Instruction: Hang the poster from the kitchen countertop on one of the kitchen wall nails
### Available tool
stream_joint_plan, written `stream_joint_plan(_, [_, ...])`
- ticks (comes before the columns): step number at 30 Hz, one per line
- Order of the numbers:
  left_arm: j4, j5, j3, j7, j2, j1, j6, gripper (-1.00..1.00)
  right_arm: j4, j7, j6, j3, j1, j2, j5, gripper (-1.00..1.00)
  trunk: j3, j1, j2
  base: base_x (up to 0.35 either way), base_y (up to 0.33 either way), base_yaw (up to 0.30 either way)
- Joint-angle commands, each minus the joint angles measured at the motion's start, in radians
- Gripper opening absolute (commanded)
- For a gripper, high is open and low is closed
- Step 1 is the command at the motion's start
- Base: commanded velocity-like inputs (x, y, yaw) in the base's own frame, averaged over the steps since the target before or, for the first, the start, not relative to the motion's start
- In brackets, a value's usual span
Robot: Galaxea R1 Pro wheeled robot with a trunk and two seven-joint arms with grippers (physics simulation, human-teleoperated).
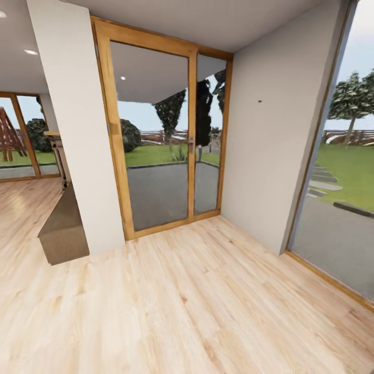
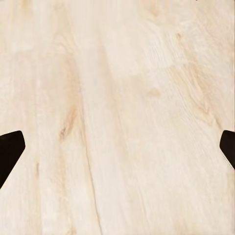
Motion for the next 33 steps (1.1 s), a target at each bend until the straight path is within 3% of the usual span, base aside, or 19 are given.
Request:
stream_joint_plan(1, [-0.001,-0.001,0.001,0.0,0.0,0.0,-0.001,1.0,0.001,0.0,-0.002,0.0,-0.001,0.0,0.0,1.0,0.0,0.0,-0.001,0.0,0.0,-0.299])
stream_joint_plan(33, [-0.002,-0.001,0.001,0.0,0.0,0.0,-0.003,1.0,0.004,-0.001,-0.003,0.002,0.0,0.002,0.001,1.0,0.017,0.0,-0.001,0.0,0.0,-0.299])
